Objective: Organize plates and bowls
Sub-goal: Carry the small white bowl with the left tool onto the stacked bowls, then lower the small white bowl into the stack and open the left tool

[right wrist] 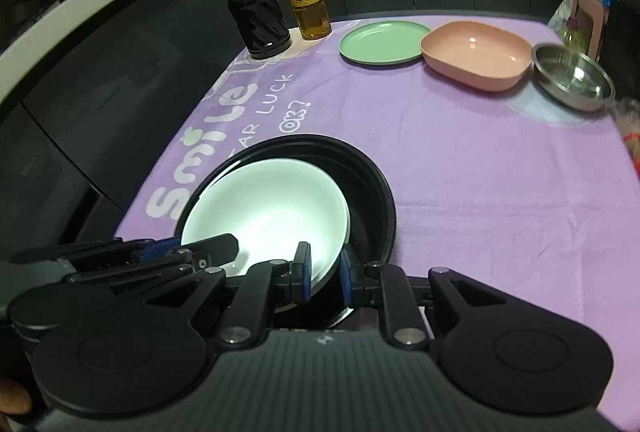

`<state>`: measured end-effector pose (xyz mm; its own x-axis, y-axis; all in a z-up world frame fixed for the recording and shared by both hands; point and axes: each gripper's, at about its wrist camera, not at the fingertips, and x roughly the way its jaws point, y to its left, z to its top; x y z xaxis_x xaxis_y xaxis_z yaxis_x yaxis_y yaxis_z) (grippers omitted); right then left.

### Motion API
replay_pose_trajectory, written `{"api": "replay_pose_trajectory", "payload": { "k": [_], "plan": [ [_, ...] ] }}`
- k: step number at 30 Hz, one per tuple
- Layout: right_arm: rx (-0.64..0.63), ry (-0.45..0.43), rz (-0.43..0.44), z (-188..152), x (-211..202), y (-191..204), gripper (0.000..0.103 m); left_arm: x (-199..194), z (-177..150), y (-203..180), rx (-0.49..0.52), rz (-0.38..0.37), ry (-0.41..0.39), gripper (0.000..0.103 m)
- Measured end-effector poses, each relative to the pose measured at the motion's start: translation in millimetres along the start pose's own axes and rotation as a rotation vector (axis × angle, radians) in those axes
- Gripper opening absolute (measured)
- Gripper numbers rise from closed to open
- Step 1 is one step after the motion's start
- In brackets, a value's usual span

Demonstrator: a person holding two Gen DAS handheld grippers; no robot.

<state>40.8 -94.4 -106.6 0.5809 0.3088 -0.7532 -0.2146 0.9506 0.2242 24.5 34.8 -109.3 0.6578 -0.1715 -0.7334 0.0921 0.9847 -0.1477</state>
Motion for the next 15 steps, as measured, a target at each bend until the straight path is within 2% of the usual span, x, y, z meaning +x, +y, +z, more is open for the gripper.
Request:
{"api": "replay_pose_trajectory", "payload": {
  "k": [15],
  "plan": [
    [-0.002, -0.008, -0.002, -0.5, -0.3, -1.1, 0.017, -1.7, -1.4, 3.6, -0.002, -0.007, -0.012, 0.016]
  ]
}}
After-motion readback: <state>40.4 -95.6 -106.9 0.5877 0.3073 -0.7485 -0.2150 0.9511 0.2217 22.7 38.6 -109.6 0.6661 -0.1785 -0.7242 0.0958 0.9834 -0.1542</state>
